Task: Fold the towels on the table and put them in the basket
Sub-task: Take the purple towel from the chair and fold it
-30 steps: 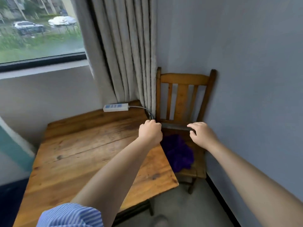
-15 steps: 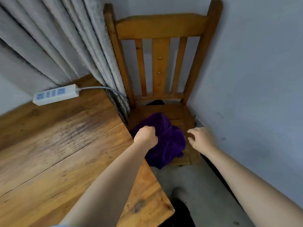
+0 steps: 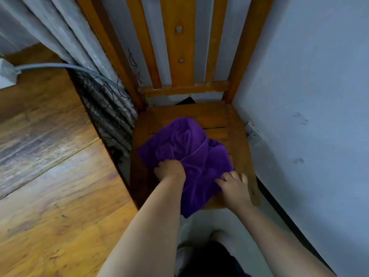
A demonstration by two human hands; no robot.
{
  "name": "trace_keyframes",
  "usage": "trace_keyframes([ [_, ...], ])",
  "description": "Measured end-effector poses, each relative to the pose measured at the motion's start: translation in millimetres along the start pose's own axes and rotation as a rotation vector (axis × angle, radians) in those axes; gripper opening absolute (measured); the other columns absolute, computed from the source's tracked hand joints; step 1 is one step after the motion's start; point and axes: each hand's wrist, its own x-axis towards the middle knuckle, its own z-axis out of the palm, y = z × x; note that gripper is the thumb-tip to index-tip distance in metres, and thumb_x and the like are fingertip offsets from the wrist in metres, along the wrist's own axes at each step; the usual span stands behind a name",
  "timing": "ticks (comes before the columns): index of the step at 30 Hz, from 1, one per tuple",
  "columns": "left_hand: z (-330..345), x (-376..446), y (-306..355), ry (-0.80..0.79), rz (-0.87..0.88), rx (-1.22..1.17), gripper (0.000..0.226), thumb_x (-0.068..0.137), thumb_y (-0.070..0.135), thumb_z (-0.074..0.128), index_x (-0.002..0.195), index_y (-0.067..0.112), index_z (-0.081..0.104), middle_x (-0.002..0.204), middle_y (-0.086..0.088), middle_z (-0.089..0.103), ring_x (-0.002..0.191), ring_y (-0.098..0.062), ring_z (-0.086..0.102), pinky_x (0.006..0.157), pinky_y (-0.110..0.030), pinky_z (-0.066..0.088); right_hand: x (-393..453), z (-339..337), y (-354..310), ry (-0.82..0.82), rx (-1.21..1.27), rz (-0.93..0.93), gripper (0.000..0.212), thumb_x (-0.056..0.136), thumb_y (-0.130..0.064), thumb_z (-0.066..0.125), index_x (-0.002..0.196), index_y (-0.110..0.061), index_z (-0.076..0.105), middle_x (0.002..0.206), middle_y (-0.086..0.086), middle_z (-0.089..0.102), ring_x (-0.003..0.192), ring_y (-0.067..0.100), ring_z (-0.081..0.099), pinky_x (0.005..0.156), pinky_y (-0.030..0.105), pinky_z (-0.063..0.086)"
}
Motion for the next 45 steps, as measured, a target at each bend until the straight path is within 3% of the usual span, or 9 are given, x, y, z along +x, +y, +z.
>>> trace_keyframes([
  [4,8.6,9.8,6.2,0.076,-0.016,0.054,0.032,0.098,0.018,0.036,0.125,0.008,0.049,0.131,-0.012,0.049,0.122,-0.026,0.044,0.101,-0.036,0.037,3.7,9.1,6.5,-0.007,0.054,0.028,0.021,0.067,-0.011,0.057,0.073,-0.022,0.073,0.074,0.003,0.066,0.084,0.027,0.063,0.081,0.052,0.045],
  [7,4.0,3.1,8.6,0.101,-0.021,0.0,0.029,0.097,0.015,0.035,0.12,0.006,0.051,0.126,-0.012,0.053,0.118,-0.026,0.049,0.098,-0.036,0.04,3.0,10.6,11.8,-0.084,0.16,0.025,0.025,0.088,-0.016,0.049,0.105,-0.018,0.067,0.107,0.006,0.062,0.115,0.023,0.047,0.101,0.041,0.025],
  [11,-21.7,-24.5,8.3,0.121,-0.004,-0.165,0.024,0.096,0.009,0.038,0.11,0.006,0.056,0.116,-0.012,0.06,0.107,-0.026,0.057,0.09,-0.034,0.045,-7.1,-22.0,18.0,-0.054,0.207,0.079,0.03,0.091,-0.02,0.045,0.115,-0.02,0.061,0.12,0.001,0.058,0.12,0.02,0.041,0.101,0.033,0.023],
  [19,-138.7,-117.0,-15.5,0.296,0.092,-0.546,0.026,0.097,0.019,0.042,0.108,0.007,0.062,0.11,-0.013,0.064,0.101,-0.03,0.059,0.07,-0.033,0.042,-28.8,-177.6,22.5,-0.138,0.391,0.178,0.026,0.086,-0.016,0.054,0.109,-0.015,0.066,0.119,0.007,0.064,0.114,0.027,0.055,0.099,0.038,0.04],
  [25,-234.4,-208.3,-78.6,0.594,0.065,-0.774,0.026,0.097,0.019,0.042,0.102,0.006,0.064,0.1,-0.014,0.065,0.099,-0.029,0.059,0.068,-0.029,0.037,-45.5,-324.9,-5.5,0.023,0.416,0.057,0.027,0.085,-0.004,0.052,0.108,-0.007,0.067,0.119,0.012,0.064,0.114,0.027,0.056,0.093,0.029,0.043],
  [34,-302.2,-336.2,-214.5,1.153,-0.034,-1.116,0.023,0.092,0.016,0.051,0.099,0.003,0.068,0.102,-0.017,0.068,0.098,-0.029,0.061,0.082,-0.029,0.045,-94.5,-477.1,-143.7,0.517,0.779,-0.265,0.022,0.079,0.0,0.054,0.093,0.002,0.07,0.096,0.026,0.069,0.095,0.037,0.064,0.08,0.038,0.048],
  [36,-305.1,-365.9,-245.2,1.269,-0.034,-1.158,0.023,0.092,0.015,0.051,0.102,0.003,0.068,0.102,-0.015,0.069,0.094,-0.025,0.06,0.078,-0.024,0.042,-112.6,-500.3,-182.6,0.545,0.837,-0.374,0.023,0.079,0.002,0.052,0.093,0.004,0.069,0.095,0.028,0.069,0.094,0.04,0.064,0.077,0.041,0.05],
  [40,-287.6,-423.9,-322.0,1.409,-0.109,-1.114,0.025,0.093,0.016,0.05,0.106,0.004,0.067,0.105,-0.013,0.069,0.098,-0.025,0.061,0.078,-0.024,0.041,-160.5,-515.5,-267.3,0.615,0.84,-0.583,0.026,0.081,0.005,0.049,0.099,0.005,0.068,0.097,0.026,0.069,0.093,0.036,0.065,0.058,0.01,0.038],
  [45,-228.7,-459.2,-408.6,1.414,-0.211,-1.124,0.024,0.092,0.016,0.051,0.104,0.004,0.067,0.104,-0.012,0.07,0.1,-0.025,0.062,0.082,-0.025,0.043,-211.8,-483.9,-351.2,0.562,0.836,-0.736,0.025,0.081,0.004,0.049,0.096,0.002,0.069,0.096,0.02,0.07,0.076,0.023,0.06,0.069,0.02,0.044],
])
